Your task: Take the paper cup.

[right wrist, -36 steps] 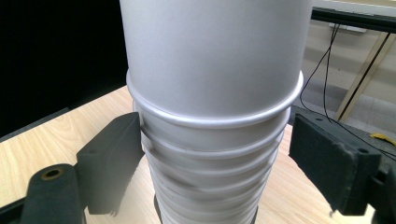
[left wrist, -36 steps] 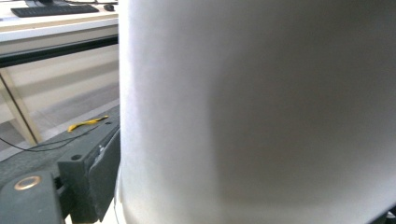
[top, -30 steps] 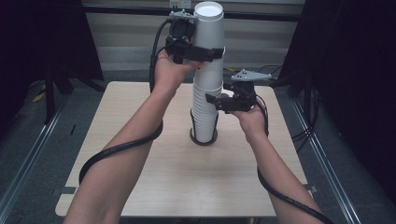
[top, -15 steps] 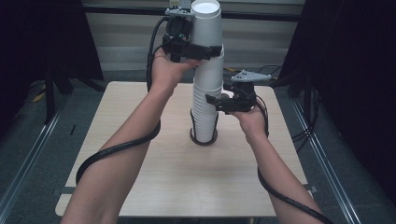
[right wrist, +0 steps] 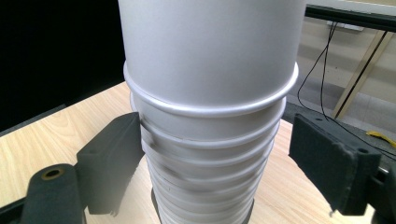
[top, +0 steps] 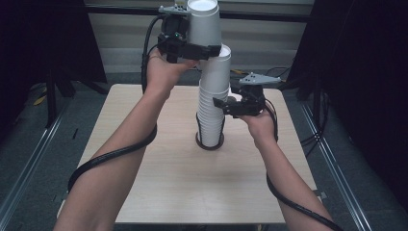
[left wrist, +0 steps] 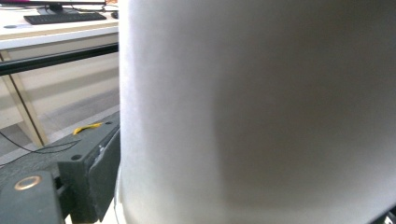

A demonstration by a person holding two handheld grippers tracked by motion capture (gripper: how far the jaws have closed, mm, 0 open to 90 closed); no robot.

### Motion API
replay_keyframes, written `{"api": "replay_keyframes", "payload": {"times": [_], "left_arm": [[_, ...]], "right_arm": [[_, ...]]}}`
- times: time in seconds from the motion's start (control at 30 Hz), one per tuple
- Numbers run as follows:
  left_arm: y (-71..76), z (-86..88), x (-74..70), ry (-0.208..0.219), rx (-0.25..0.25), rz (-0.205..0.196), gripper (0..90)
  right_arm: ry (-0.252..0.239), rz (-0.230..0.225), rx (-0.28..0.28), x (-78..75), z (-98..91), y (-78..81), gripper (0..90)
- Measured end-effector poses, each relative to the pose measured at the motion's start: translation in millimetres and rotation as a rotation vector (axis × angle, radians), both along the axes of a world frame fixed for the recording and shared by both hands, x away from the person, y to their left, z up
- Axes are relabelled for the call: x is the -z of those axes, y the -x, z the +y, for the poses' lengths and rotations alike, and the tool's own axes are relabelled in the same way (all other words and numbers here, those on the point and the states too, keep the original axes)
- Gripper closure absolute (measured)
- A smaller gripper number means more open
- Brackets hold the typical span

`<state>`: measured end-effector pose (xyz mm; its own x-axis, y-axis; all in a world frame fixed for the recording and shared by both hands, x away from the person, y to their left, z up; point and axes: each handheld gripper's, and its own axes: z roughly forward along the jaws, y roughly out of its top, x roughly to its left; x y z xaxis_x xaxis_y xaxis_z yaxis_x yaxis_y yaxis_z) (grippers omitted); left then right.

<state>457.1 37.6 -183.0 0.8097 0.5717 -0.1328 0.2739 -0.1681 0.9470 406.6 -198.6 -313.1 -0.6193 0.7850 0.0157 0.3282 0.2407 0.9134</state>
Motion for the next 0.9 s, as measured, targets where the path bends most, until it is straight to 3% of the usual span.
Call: {"api": "replay_keyframes", "payload": {"times": [0.33, 0.9], "left_arm": [[4.9, 16.9, 3.9, 0.010, -0.010, 0.005, 9.8], [10.3, 57.7, 33.4, -0.023, -0.024, 0.036, 10.0]], "right_arm": [[0.001, 0.001, -0.002, 0.8, -0.3, 1.0, 17.2], [0.003, 0.019, -0.012, 7.4, -6.1, 7.0, 16.1]]}}
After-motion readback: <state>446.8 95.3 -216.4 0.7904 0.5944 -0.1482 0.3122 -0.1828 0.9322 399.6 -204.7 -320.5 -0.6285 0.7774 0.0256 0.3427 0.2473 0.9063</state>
